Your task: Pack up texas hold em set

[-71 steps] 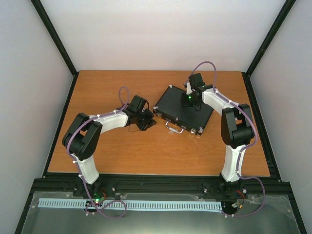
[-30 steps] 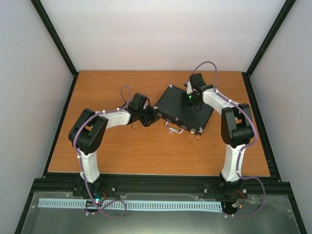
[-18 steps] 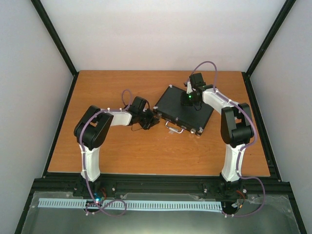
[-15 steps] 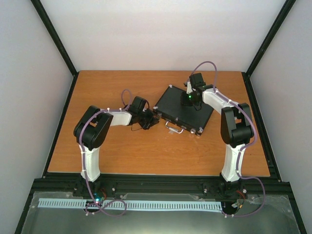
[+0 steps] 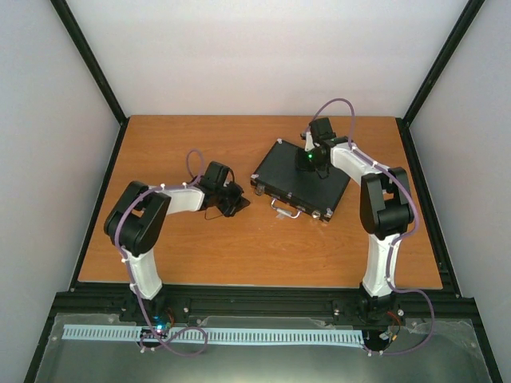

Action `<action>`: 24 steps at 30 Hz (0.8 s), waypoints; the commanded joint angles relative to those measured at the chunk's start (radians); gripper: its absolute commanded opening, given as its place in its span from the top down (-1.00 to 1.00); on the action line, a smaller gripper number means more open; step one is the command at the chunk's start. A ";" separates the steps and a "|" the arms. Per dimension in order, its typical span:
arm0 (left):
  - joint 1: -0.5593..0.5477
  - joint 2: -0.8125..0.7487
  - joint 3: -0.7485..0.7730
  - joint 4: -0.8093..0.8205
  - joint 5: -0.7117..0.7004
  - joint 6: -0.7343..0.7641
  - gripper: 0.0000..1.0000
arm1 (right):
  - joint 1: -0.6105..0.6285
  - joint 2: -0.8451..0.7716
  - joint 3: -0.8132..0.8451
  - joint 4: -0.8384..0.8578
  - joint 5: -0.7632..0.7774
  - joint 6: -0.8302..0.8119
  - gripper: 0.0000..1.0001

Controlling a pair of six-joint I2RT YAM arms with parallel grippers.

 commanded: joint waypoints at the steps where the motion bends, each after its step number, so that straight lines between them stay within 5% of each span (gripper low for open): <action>1: 0.012 0.086 0.047 0.063 0.004 -0.048 0.98 | 0.005 0.054 0.002 -0.043 0.006 0.003 0.94; 10: 0.012 0.203 0.003 0.349 0.055 -0.210 0.99 | 0.005 0.080 0.000 -0.042 0.002 -0.003 0.94; 24: 0.013 0.182 -0.086 0.429 0.069 -0.268 0.99 | 0.004 0.097 -0.005 -0.038 0.002 -0.007 0.95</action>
